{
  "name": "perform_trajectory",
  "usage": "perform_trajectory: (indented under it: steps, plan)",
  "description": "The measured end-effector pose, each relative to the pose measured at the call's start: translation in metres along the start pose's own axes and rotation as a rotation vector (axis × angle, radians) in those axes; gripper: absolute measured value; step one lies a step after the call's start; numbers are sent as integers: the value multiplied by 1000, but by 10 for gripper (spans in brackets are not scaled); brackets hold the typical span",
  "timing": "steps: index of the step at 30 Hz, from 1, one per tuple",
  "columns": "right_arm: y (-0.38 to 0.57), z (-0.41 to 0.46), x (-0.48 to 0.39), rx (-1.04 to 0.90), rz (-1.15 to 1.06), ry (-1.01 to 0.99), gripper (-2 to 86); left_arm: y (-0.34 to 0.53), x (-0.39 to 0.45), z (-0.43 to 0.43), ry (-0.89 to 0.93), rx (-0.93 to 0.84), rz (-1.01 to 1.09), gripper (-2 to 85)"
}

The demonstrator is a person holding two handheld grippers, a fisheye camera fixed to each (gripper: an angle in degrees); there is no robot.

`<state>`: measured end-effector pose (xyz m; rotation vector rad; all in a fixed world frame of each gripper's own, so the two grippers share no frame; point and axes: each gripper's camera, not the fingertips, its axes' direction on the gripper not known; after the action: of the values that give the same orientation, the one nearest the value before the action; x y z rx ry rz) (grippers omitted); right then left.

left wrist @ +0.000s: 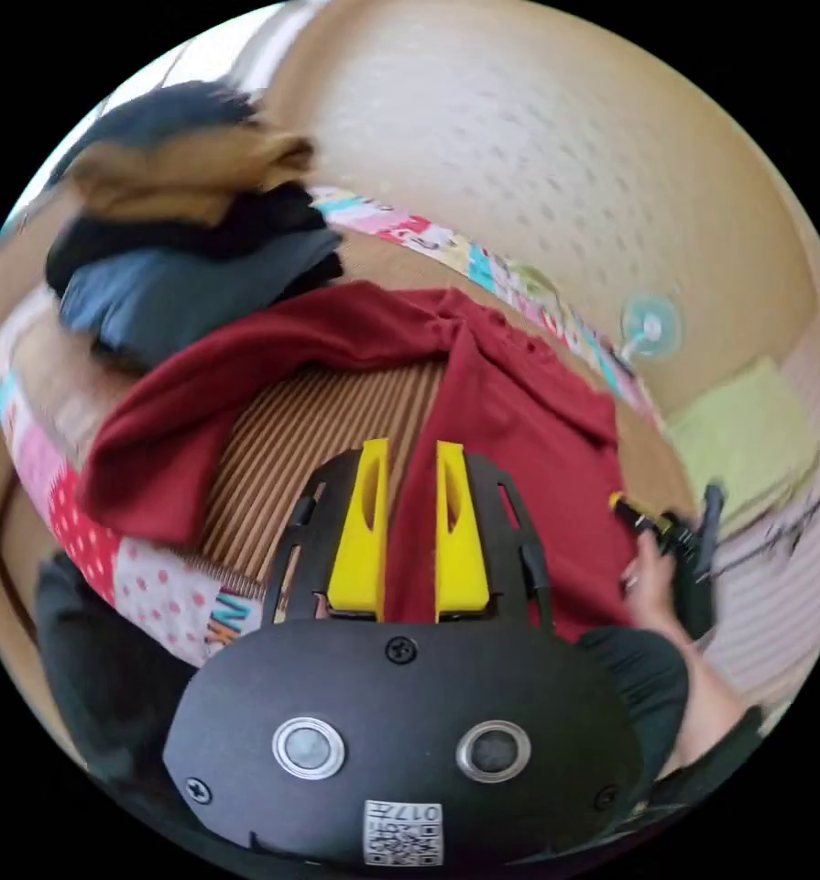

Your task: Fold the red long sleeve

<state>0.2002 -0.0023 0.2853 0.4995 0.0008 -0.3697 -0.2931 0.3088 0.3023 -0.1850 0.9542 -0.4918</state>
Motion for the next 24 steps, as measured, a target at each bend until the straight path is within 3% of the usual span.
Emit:
perform_trajectory:
  steps: [4, 10, 12, 15, 17, 20, 24]
  plan:
    - [9, 9, 2, 2, -7, 26, 3, -31, -121, -40, 273, 56, -460, 139]
    - [19, 15, 23, 7, 14, -14, 3, -43, -188, -45, 605, 234, -786, 135]
    - [22, 16, 30, 7, 18, -25, 2, -44, -196, -42, 625, 262, -844, 128]
    - [26, 18, 39, 9, 21, -33, 2, -43, -200, -37, 580, 252, -910, 48]
    - [28, 18, 43, 12, 21, -31, 1, -51, -177, -47, 562, 259, -803, 37]
    - [32, 17, 51, 26, 28, -22, 1, -68, -86, -87, 429, 339, -472, 33]
    - [37, 17, 61, 39, 26, -10, 1, -98, 90, -83, 379, 511, 30, 33]
